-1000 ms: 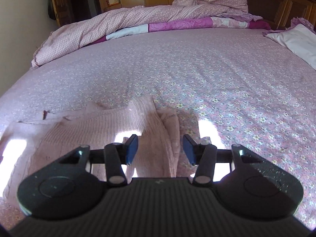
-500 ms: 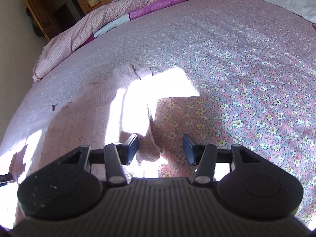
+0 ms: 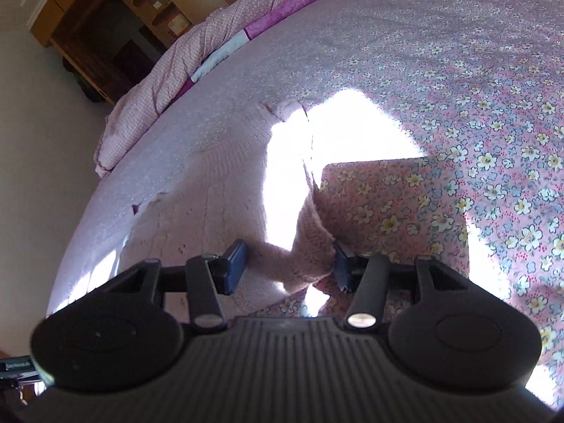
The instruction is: Fold small clothes
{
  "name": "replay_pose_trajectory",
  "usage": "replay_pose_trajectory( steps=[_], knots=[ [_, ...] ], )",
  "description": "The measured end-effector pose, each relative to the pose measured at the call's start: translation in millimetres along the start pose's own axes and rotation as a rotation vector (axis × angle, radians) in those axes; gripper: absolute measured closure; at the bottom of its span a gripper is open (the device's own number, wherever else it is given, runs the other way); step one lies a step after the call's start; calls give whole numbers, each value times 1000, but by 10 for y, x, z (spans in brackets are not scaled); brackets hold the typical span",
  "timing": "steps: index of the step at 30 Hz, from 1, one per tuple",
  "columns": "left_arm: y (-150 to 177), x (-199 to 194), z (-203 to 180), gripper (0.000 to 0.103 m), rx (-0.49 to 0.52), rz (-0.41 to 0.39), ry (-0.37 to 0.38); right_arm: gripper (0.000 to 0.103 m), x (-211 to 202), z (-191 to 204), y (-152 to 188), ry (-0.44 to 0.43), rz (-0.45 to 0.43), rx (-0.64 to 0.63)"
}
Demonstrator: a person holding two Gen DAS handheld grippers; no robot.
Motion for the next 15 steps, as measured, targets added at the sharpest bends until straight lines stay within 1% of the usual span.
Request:
replay_pose_trajectory(
  steps=[4,8,15],
  knots=[
    [44,75,-26,38,0,18,-8,49,-5,4,-14,-9,0,24],
    [37,154,7,38,-4,36,-13,49,22,-2,-24,-70,2,100],
    [4,207,-1,38,6,39,-22,50,143,-9,-85,-128,-21,185]
  ],
)
Point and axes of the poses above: each gripper's, at about its wrist camera, not at the fingertips, and x roughly the way its jaws point, z to its left, y to its underside, the point moved 8 cm from there along x, roughly the way its jaws point, and after that the axes turned 8 degrees about z, right-handed, at the moved point
